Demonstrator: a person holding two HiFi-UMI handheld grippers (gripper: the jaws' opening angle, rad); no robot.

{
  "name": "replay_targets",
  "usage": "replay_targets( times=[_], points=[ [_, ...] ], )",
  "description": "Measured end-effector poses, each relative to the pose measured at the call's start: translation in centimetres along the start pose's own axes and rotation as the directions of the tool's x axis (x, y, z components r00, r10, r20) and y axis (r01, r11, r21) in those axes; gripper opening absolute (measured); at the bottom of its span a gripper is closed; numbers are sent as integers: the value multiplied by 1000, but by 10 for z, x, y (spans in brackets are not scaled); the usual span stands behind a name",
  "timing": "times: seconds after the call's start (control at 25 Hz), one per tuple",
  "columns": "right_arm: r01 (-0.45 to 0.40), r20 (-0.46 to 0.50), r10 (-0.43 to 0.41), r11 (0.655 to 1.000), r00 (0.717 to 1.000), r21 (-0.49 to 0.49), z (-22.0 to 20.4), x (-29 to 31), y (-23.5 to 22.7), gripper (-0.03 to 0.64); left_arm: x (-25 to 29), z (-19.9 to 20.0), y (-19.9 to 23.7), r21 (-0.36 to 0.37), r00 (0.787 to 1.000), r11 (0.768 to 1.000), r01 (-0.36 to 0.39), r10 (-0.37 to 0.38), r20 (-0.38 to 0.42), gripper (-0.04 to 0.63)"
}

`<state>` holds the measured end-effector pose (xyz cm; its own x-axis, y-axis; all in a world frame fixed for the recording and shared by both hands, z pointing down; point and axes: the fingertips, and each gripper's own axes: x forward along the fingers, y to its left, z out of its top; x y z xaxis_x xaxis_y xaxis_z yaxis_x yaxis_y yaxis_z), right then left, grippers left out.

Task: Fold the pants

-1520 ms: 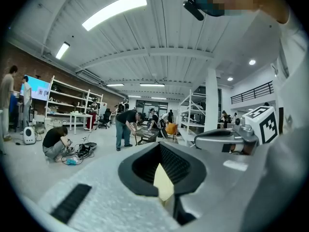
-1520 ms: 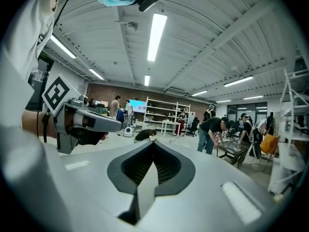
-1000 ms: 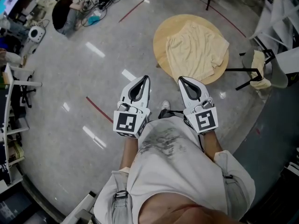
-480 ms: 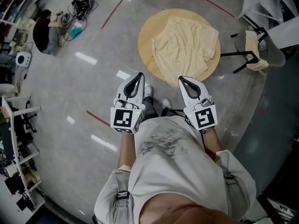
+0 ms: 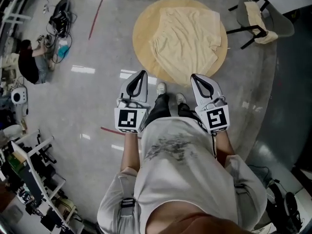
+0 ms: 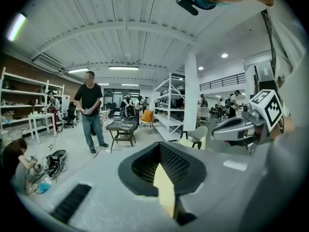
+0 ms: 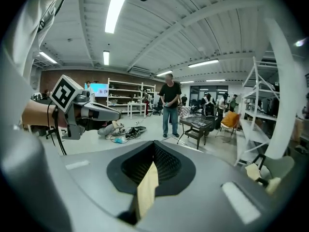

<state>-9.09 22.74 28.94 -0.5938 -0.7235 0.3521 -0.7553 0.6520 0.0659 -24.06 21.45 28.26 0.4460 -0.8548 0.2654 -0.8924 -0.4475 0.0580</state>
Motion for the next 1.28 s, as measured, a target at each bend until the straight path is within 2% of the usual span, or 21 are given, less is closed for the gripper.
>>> replay_targets(
  times=[0.16, 0.4, 0.6, 0.76, 0.92, 1.16, 1.28],
  points=[
    [55, -19, -55, 998, 998, 20, -11, 14, -3, 9, 20, -16, 13, 19, 996, 996, 88, -88, -26, 6],
    [139, -97, -133, 989, 986, 52, -34, 26, -6, 9, 50, -32, 30, 37, 981, 981, 190, -188, -57, 6],
    [206, -162, -199, 978, 966, 26, -63, 39, -8, 11, 70, -49, 40, 61, 963, 963, 261, -256, -82, 6],
    [233, -239, -220, 972, 946, 26, -91, 45, -10, 13, 86, -69, 41, 101, 942, 940, 325, -312, -120, 6],
    [254, -301, -231, 966, 925, 40, -121, 48, -14, 29, 104, -95, 38, 136, 911, 908, 397, -372, -179, 6],
    [257, -383, -221, 965, 897, 45, -176, 50, -19, 72, 135, -141, 36, 205, 869, 860, 467, -404, -284, 8],
    [238, -421, -197, 970, 885, 47, -218, 61, -30, 93, 168, -179, 38, 238, 852, 840, 489, -400, -338, 8]
  ],
)
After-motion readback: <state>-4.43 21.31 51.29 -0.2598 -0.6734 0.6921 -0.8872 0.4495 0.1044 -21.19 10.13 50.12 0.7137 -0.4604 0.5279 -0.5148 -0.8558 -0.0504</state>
